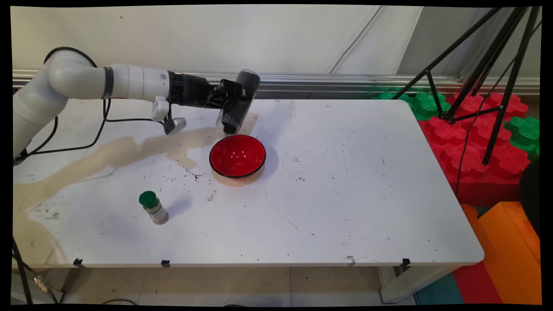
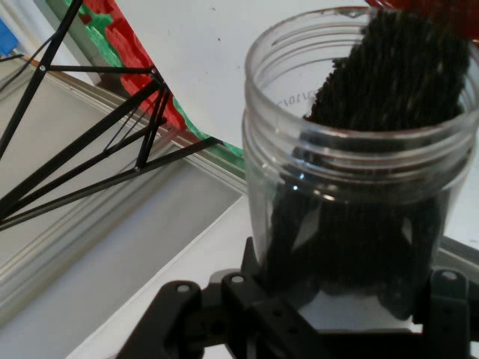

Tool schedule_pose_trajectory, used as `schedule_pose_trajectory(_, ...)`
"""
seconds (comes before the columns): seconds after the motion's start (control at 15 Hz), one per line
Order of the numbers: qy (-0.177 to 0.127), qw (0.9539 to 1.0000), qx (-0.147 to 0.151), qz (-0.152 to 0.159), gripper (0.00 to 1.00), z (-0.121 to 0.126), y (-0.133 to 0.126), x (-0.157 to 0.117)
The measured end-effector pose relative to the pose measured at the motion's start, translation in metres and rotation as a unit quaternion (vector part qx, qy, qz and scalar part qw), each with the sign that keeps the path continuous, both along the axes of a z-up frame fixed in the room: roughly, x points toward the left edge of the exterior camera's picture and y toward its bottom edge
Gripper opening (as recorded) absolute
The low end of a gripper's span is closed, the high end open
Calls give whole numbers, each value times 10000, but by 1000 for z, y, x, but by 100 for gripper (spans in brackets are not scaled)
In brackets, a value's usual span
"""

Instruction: Pour the black seasoning powder in the red bowl

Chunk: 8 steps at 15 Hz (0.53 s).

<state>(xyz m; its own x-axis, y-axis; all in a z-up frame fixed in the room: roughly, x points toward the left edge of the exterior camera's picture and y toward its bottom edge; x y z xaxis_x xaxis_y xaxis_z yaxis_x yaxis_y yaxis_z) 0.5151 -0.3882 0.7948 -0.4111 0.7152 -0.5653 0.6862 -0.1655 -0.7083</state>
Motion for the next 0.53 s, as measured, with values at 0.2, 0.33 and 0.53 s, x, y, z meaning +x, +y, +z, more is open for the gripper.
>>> schedule_pose_trajectory(0.2,-104,9998,-137,-70,0,0,1,0)
schedule_pose_trajectory(0.33,-153,9996,-204,-105,0,1,2,-1)
schedule_pose_trajectory(0.53,-218,9992,-289,-156,0,1,3,-2)
